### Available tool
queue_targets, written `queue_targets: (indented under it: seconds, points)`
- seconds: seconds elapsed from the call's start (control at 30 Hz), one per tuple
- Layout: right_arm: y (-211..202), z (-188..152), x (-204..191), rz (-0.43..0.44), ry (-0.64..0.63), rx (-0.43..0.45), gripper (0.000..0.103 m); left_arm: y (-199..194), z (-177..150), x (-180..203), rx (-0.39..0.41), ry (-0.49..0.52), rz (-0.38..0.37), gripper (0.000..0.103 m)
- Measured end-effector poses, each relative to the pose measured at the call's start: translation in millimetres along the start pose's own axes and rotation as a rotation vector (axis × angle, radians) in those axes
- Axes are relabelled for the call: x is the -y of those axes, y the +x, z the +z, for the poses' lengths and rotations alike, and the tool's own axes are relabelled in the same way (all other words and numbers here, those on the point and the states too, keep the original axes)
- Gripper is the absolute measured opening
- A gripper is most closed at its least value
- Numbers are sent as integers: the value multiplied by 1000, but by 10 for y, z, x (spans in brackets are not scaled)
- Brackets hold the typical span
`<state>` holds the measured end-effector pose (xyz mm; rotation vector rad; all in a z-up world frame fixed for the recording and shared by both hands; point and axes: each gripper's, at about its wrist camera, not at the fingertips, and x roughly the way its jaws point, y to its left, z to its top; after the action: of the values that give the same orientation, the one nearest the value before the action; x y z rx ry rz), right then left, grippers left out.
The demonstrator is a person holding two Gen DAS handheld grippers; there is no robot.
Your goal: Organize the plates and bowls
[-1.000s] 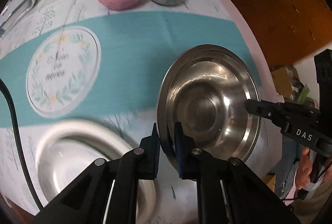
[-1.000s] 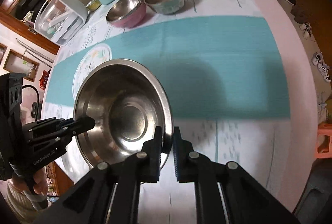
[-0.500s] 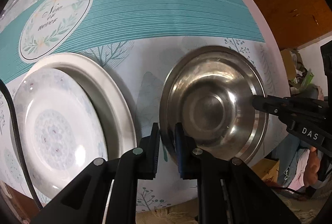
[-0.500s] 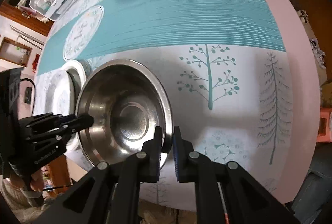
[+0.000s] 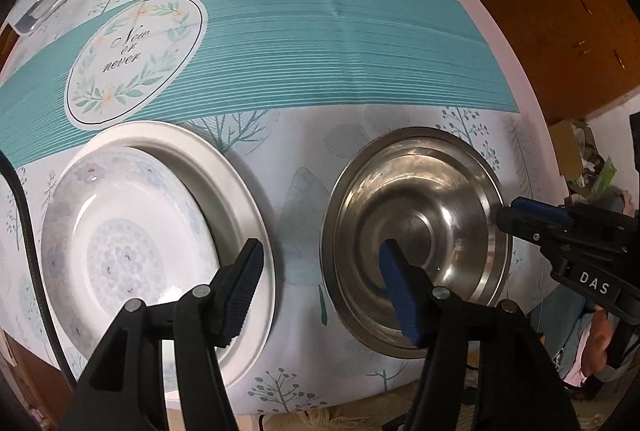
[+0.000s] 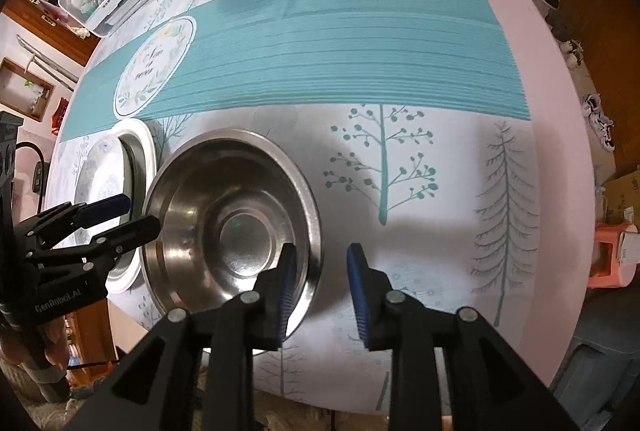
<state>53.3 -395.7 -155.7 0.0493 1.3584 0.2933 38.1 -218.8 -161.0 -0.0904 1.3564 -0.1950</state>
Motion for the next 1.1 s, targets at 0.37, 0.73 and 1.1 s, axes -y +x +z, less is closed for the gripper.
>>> queue_targets:
  seconds: [0.37, 0.73, 1.1]
  points:
    - [-286, 96, 23, 35, -20, 87, 27, -209, 30, 68, 56, 4, 49, 61]
    - [-561, 433, -186, 117, -96, 153, 27, -563, 45, -52, 93, -54, 119, 67]
    - [-886, 1012, -403, 167, -119, 235, 28, -1160, 501, -387, 164, -20, 204, 76]
